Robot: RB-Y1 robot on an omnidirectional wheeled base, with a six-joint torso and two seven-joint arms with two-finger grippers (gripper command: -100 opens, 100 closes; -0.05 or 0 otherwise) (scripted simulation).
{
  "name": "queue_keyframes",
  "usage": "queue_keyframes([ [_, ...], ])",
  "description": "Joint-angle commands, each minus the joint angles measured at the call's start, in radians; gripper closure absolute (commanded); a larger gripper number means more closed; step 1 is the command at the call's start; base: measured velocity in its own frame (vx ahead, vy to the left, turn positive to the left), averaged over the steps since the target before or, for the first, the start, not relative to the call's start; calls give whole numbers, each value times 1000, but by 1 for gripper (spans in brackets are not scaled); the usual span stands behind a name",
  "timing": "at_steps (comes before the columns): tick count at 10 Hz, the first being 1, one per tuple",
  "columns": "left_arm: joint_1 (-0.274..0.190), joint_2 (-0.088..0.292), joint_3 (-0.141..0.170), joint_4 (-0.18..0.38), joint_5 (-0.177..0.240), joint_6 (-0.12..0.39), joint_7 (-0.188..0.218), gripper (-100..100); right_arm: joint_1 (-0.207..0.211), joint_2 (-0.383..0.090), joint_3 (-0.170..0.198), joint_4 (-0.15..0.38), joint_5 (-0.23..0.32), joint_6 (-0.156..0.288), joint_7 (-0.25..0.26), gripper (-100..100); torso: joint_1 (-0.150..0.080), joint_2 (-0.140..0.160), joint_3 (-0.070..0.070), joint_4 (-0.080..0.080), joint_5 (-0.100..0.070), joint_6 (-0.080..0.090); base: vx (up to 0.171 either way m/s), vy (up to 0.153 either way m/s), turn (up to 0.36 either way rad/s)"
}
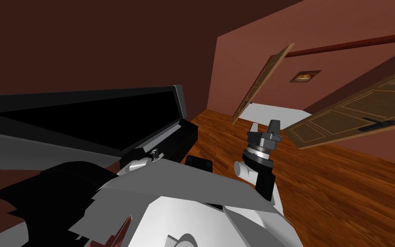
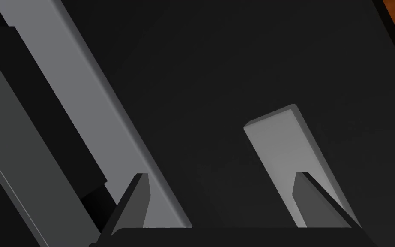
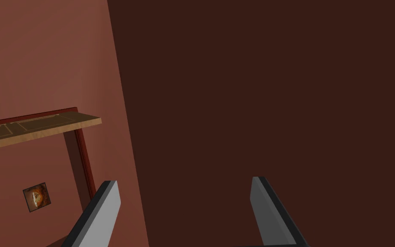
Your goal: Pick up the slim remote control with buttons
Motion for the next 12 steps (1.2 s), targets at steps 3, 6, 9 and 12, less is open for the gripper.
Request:
queue_keyframes([
  [3,-13,47,-39,97,106,79,43,-100,0,0,0,0,0,0,0,0,0,0,0,0,0,0,-3,25,-103],
  [6,-26,83,-80,173,214,134,81,-100,0,0,0,0,0,0,0,0,1,-1,0,0,0,0,-1,36,-107],
  [9,-38,114,-122,240,316,184,115,-100,0,0,0,0,0,0,0,0,2,-1,0,0,0,0,-2,54,-63],
  [12,-51,136,-162,295,414,222,144,-100,0,0,0,0,0,0,0,0,4,-2,-1,0,1,0,10,72,-60],
])
